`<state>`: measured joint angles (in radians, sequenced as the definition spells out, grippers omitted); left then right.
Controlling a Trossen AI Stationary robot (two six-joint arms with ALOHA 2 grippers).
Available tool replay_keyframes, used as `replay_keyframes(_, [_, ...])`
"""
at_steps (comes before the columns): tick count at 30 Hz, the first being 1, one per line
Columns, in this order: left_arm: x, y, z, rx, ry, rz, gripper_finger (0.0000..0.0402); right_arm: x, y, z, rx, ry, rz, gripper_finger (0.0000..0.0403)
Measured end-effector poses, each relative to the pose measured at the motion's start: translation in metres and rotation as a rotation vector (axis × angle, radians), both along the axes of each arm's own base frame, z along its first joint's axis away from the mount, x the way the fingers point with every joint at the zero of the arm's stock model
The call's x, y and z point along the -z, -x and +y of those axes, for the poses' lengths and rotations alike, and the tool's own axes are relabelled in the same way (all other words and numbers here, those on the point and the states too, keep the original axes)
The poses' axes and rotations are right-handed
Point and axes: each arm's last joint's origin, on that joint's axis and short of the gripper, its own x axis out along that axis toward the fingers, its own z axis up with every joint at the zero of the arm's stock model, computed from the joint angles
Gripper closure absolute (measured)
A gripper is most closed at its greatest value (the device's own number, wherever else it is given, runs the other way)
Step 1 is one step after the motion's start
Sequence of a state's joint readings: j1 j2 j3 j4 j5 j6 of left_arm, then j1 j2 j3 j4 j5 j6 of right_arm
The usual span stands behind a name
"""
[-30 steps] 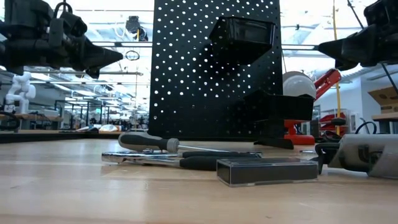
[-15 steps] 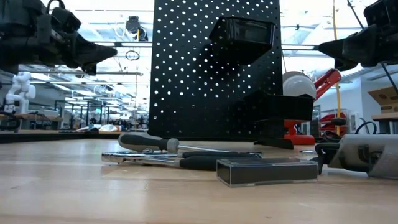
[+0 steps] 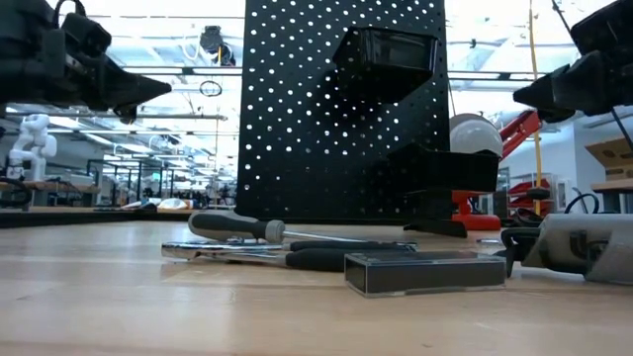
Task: Hang tools onto peg board
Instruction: Return to Home Position
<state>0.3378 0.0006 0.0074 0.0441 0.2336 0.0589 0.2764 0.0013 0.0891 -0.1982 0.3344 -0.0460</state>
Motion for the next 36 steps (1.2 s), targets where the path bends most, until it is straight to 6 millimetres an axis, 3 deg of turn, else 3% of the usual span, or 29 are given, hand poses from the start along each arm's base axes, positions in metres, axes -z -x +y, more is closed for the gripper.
replay_keyframes(7, [0.0013,0.0001,0.0012,-0.043,0.007,0.013,0.0398,-0.0024,-0.0022,0.0,-0.005,0.038,-0.071,0.0403])
replay_keyframes(16, [0.0018,0.0003,0.0022,-0.075,0.008,0.019,0.0383,0.0025,-0.0056,0.007,-0.21,0.015,-0.157,0.0403])
replay_keyframes(19, [0.0018,0.0003,0.0022,-0.075,0.008,0.019,0.0379,0.0025,-0.0056,0.0068,-0.203,0.028,-0.157,0.0403])
replay_keyframes(22, [0.0019,0.0003,0.0022,-0.075,0.008,0.019,0.0377,0.0016,-0.0064,0.0035,-0.084,0.058,-0.151,0.0403])
replay_keyframes(24, [0.002,0.0002,0.0022,-0.075,0.009,0.021,0.0376,0.0013,-0.0068,0.0015,-0.01,-0.036,-0.146,0.0402])
replay_keyframes(29, [0.0018,0.0002,0.0022,-0.075,0.009,0.02,0.0375,0.0012,-0.0068,0.0016,-0.007,-0.2,-0.153,0.0395])
replay_keyframes(36, [0.0018,0.0002,0.0022,-0.075,0.01,0.021,0.0374,0.0013,-0.0068,0.0016,-0.008,-0.2,-0.153,0.0396])
